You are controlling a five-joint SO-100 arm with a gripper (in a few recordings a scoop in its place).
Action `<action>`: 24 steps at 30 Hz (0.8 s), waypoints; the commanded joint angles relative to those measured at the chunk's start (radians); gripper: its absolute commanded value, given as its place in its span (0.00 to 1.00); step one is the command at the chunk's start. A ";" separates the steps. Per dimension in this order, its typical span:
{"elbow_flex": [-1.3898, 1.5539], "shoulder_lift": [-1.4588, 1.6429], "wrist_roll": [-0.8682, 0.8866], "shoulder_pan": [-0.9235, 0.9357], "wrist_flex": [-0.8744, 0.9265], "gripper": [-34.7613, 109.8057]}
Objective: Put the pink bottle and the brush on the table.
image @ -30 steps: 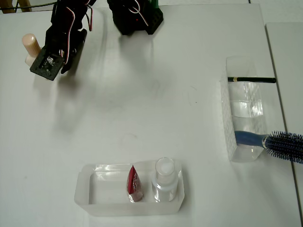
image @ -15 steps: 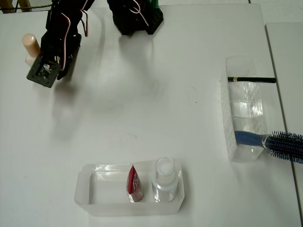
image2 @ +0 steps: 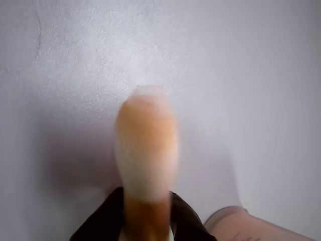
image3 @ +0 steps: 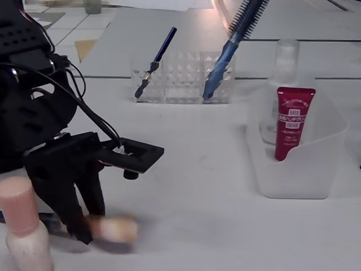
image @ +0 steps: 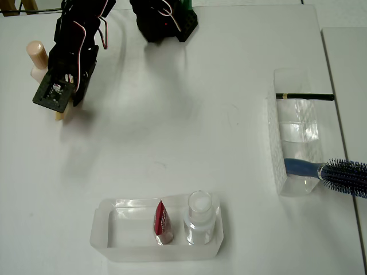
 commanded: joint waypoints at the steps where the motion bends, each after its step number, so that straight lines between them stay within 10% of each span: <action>1: -0.037 0.017 -0.017 0.008 0.014 0.35; 24: -0.213 0.038 0.029 0.008 0.176 0.57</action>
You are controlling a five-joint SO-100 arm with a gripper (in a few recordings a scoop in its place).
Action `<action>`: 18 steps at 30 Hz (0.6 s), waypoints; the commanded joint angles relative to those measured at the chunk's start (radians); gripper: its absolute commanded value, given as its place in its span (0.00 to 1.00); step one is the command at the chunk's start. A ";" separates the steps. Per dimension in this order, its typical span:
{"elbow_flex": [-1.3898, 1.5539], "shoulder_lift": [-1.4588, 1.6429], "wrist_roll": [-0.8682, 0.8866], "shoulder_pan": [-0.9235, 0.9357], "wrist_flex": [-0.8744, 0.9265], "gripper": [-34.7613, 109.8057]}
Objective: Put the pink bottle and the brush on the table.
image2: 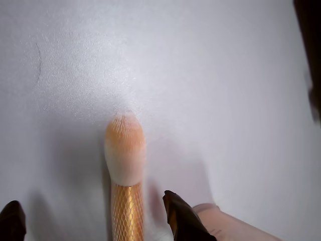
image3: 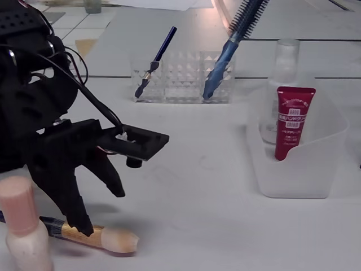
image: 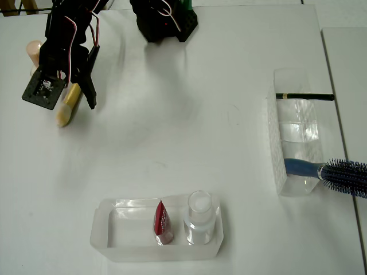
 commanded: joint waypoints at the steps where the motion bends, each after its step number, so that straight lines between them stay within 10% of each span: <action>1: -0.054 0.038 0.032 0.003 0.018 0.58; 18: -0.173 0.124 0.764 -0.216 0.063 0.62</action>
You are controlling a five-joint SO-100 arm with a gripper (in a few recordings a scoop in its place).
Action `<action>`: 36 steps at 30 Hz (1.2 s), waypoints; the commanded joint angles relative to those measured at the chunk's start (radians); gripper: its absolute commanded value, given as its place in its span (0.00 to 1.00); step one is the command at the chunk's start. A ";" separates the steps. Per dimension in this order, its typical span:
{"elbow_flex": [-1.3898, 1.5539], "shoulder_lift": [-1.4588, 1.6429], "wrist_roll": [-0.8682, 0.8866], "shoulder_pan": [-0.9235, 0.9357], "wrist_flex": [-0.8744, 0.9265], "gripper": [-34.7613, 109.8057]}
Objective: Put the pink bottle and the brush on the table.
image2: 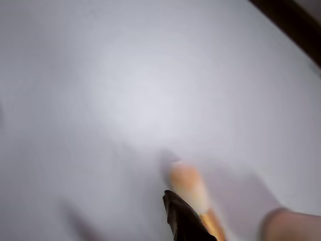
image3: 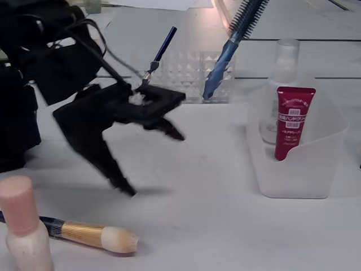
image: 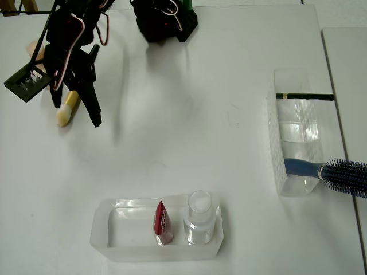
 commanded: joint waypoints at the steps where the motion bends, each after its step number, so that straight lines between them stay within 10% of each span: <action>1: -0.046 0.071 0.170 -0.052 -0.003 0.62; 20: -0.006 0.252 1.051 -0.360 -0.152 0.50; 36: 0.497 0.755 1.203 -0.514 -0.285 0.24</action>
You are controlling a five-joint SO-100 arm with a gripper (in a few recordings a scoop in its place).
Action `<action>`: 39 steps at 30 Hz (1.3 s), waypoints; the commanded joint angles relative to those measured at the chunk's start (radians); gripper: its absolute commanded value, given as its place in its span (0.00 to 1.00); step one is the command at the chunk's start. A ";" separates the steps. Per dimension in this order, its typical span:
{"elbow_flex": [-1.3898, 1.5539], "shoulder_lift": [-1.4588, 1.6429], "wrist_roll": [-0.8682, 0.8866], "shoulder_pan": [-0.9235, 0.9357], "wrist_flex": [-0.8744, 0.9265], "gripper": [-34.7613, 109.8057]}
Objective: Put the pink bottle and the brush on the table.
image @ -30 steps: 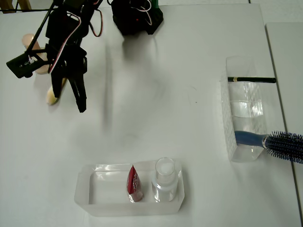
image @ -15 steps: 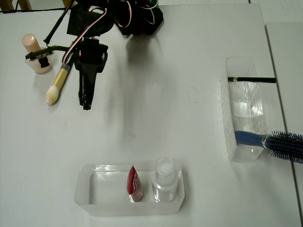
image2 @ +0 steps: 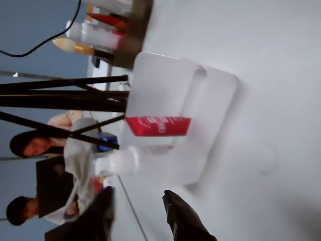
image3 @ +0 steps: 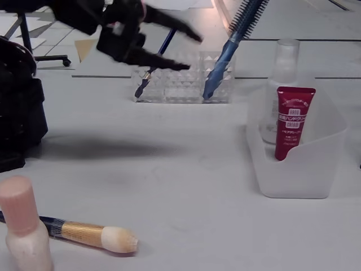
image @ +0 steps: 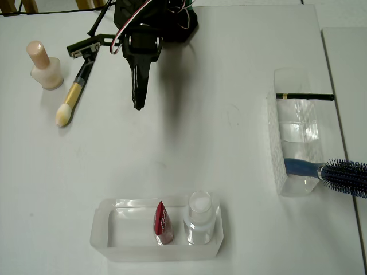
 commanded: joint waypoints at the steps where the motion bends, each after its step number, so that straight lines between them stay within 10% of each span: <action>1: 0.094 0.140 0.018 0.000 -0.002 0.24; 39: 0.615 0.811 0.140 -0.008 0.445 0.24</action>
